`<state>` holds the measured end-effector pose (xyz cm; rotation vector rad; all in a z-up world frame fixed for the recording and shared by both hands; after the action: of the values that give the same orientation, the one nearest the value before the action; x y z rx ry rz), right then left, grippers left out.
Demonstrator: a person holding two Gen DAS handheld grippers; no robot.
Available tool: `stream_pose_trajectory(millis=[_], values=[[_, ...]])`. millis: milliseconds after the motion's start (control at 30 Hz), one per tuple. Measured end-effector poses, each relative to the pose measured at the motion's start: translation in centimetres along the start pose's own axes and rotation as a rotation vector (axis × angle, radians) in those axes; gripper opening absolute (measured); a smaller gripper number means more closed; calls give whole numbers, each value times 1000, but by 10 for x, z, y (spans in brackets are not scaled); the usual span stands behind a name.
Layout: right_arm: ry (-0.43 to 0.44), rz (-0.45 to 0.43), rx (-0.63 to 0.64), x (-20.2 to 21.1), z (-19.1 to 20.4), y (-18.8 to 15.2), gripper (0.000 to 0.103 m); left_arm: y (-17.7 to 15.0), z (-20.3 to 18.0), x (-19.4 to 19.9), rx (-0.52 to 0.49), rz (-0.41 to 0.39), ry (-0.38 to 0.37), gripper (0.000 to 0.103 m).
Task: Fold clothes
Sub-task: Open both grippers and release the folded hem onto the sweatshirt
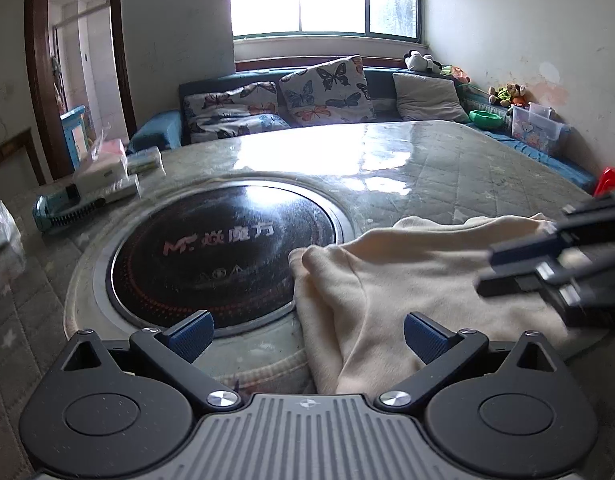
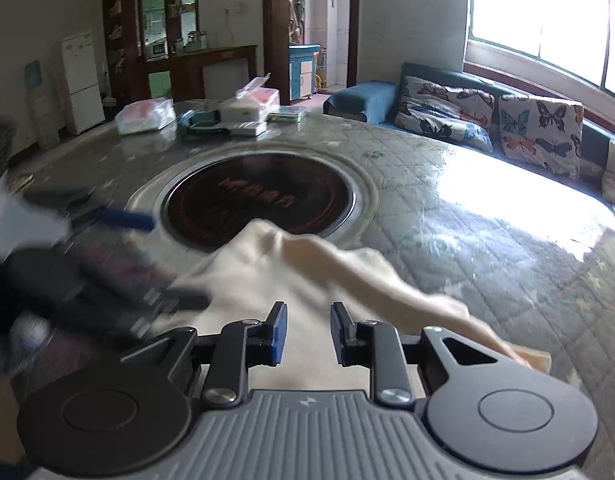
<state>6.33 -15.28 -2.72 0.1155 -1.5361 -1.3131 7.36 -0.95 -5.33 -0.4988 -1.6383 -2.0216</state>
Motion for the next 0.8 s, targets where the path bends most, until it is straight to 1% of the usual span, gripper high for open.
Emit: stream_pose_trajectory(millis=[100, 200, 300, 400, 500, 567, 667, 800], values=[[-3, -7, 50, 7, 19, -15, 23, 0, -1, -5, -6, 3, 35, 103], [-9, -2, 79, 6, 28, -28, 23, -4, -2, -10, -2, 21, 53, 103], [-27, -19, 100, 7, 33, -36, 23, -8, 1, -11, 0, 27, 71, 103], [-20, -58, 64, 24, 33, -37, 23, -11, 4, -10, 4, 34, 82, 103], [-54, -87, 44, 41, 28, -43, 23, -13, 5, -9, 9, 34, 84, 103], [-74, -83, 15, 47, 21, -51, 23, -14, 3, -9, 12, 34, 87, 103], [-79, -53, -43, 49, 13, -64, 23, -15, 5, -10, 24, 39, 88, 103], [-85, -89, -43, 69, 11, -64, 24, -16, 7, -9, 34, 49, 84, 103]])
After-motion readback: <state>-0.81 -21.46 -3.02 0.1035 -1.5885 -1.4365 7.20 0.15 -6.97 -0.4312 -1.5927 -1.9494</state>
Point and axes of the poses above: each gripper's, at about its wrist camera, not at the fingertips, and x roughly against the way its jaws point, z to its left, y to its top, the point moved 6 cm from there along -x, roughly the way its jaws point, and after that the axes turned 15 degrees about y, right-handed, at the moved point
